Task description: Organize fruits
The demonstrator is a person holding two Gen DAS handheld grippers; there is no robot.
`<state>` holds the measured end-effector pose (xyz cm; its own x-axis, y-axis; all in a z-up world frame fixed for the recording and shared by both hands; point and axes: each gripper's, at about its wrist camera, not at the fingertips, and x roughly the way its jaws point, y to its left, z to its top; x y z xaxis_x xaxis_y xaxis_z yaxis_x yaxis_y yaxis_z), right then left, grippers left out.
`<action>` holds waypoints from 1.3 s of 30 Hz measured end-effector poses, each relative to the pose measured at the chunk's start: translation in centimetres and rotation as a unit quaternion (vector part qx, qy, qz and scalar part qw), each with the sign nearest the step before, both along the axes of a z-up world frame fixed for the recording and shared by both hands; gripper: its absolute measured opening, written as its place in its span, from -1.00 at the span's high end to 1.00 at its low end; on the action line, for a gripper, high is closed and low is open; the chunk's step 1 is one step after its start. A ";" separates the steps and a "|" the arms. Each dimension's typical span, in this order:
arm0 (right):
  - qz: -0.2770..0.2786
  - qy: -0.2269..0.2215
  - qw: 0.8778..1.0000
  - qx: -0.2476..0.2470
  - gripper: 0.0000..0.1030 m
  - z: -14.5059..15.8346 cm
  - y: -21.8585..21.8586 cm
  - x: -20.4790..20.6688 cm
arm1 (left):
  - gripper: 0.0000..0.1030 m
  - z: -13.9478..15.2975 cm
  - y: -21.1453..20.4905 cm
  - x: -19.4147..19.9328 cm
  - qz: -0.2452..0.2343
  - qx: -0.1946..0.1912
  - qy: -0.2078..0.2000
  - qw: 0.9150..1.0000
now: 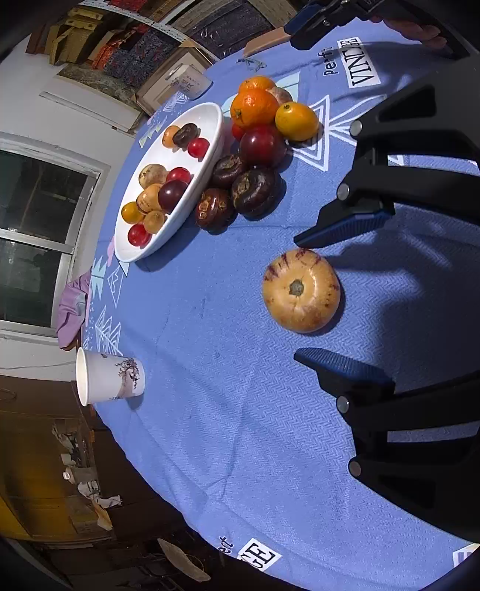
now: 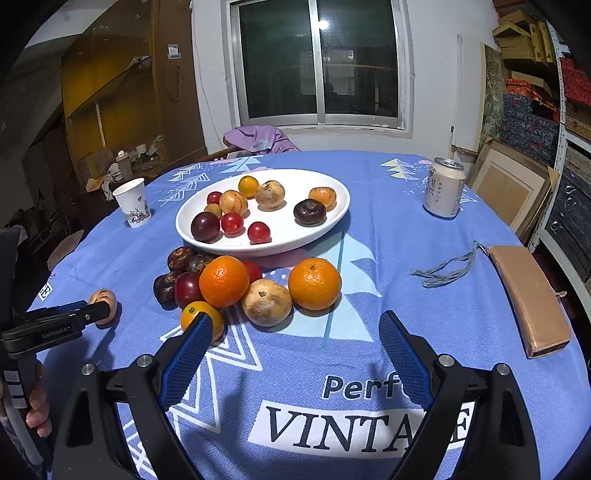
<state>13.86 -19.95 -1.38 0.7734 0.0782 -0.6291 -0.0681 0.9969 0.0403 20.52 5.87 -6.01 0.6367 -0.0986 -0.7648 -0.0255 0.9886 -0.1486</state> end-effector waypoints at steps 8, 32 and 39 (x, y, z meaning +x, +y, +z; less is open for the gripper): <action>0.009 0.000 1.000 -0.005 -0.79 0.0 0.5 0.0 | 0.13 0.0 -0.5 -0.1 -0.013 0.009 -0.004 1.000; 0.093 0.089 0.992 -0.010 0.26 -3.8 8.0 4.2 | 0.13 0.0 -0.8 -0.2 -0.010 0.021 -0.005 1.000; 0.091 0.088 0.992 0.000 0.27 -3.8 7.7 3.9 | 0.13 -0.1 -0.8 -0.1 -0.010 0.019 -0.003 1.000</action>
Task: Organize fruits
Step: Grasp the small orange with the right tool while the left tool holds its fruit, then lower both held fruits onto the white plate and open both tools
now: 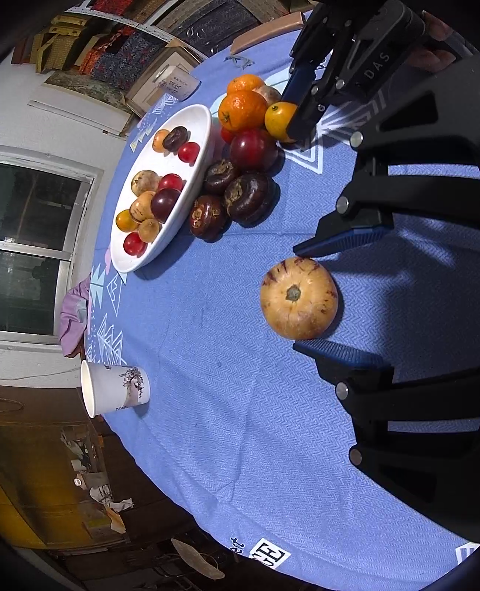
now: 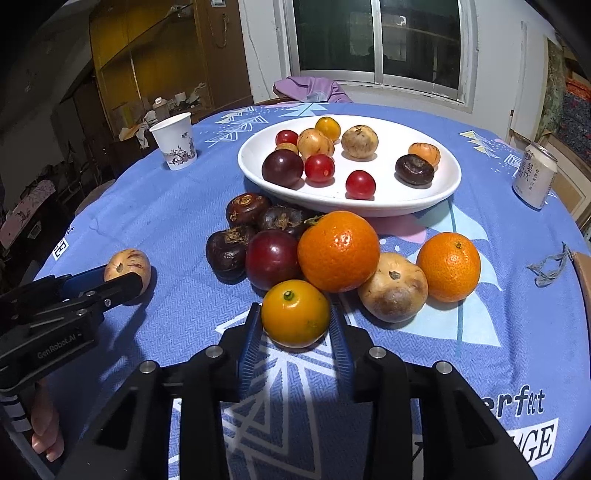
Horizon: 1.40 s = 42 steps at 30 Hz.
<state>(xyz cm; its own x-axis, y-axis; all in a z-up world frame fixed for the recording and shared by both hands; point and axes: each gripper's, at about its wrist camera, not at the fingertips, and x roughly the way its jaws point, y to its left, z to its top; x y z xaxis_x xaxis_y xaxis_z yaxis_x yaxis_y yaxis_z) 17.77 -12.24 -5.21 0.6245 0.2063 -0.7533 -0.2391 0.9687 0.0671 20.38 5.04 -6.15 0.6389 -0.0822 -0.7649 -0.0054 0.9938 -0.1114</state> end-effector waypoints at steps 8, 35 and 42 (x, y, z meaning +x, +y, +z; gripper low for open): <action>0.007 -0.023 0.999 0.022 0.27 1.3 -1.0 -2.6 | 0.13 1.0 -0.9 -1.1 -0.008 0.019 -0.038 0.999; -0.075 -0.140 0.984 0.083 0.27 14.7 -8.7 5.0 | 0.13 12.4 -7.5 8.7 -0.036 0.052 -0.145 0.987; -0.090 -0.088 0.989 0.076 0.27 11.7 -7.9 12.5 | 0.13 9.5 -9.7 15.1 -0.038 0.056 -0.115 0.991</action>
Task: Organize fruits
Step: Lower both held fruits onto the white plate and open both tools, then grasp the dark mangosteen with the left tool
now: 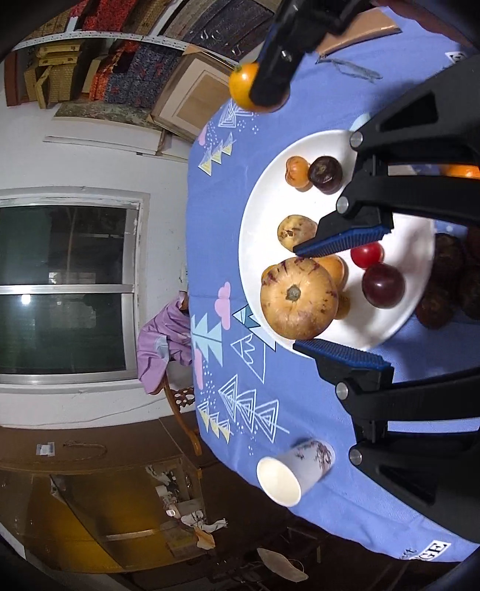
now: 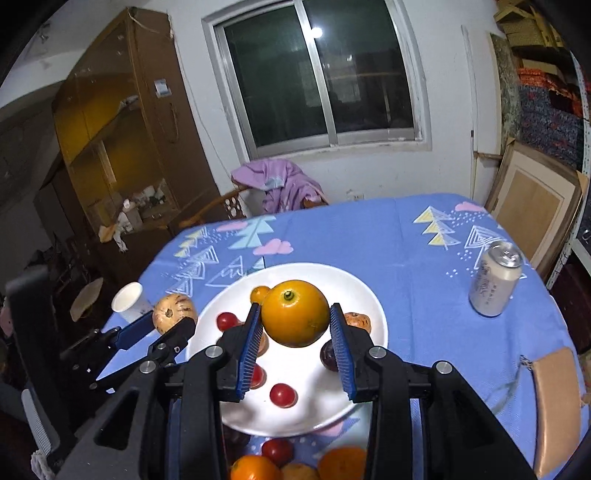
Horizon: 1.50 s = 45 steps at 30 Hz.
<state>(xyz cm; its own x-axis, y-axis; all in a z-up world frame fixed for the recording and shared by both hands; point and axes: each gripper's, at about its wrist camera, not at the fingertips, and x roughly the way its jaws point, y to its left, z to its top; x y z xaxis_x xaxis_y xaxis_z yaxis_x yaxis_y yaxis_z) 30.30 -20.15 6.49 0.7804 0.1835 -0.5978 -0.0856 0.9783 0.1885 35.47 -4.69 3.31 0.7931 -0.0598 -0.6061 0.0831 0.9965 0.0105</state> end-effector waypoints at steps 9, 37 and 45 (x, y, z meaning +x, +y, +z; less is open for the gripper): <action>0.002 0.054 0.998 -0.028 0.27 -5.0 0.7 3.2 | 0.13 -3.9 -0.2 3.5 -0.006 0.009 0.028 1.000; 0.015 0.046 0.997 -0.062 -0.06 -4.6 1.7 1.6 | -0.32 -1.7 2.4 2.8 0.008 -0.026 0.023 0.999; 0.001 0.004 1.000 -0.019 -0.33 -3.1 -0.8 -6.9 | -0.60 -2.4 5.5 -6.4 0.019 -0.001 0.003 1.000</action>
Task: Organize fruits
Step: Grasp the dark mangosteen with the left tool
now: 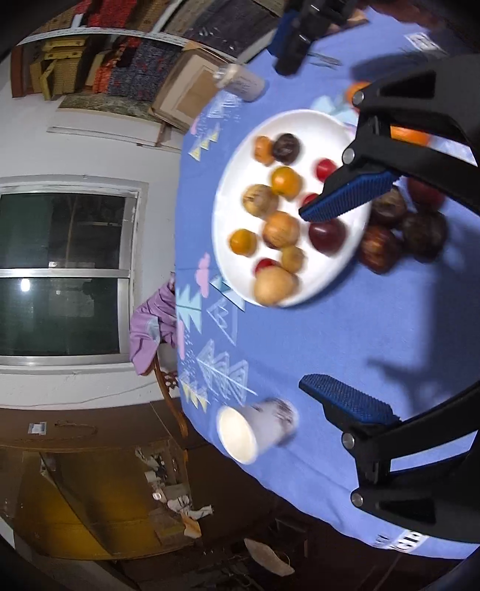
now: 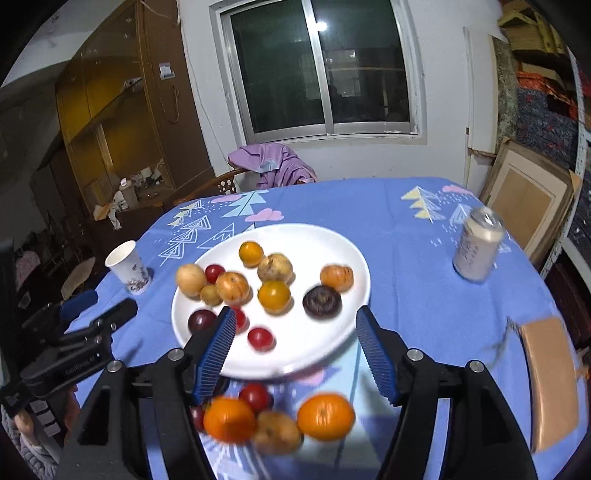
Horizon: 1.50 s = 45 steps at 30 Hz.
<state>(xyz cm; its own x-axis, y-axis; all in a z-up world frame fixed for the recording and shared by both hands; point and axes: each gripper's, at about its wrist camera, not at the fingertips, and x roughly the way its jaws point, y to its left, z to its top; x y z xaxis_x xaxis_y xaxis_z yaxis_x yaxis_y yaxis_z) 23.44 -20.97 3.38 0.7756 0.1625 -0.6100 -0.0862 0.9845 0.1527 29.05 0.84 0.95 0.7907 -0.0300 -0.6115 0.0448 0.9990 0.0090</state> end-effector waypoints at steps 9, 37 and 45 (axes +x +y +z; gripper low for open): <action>-0.030 -0.001 1.000 0.008 -0.43 -2.8 -1.6 -6.5 | -0.60 -5.0 -0.8 -5.2 -0.023 0.043 0.044 0.998; -0.022 0.000 1.000 0.011 -0.51 -3.1 -1.4 -6.5 | -0.78 -7.2 1.0 -2.6 -0.006 0.059 0.092 0.994; -0.009 -0.003 1.000 0.000 -0.51 -3.3 -0.4 -6.7 | -0.38 -7.8 -0.6 -1.8 -0.064 0.042 0.104 0.992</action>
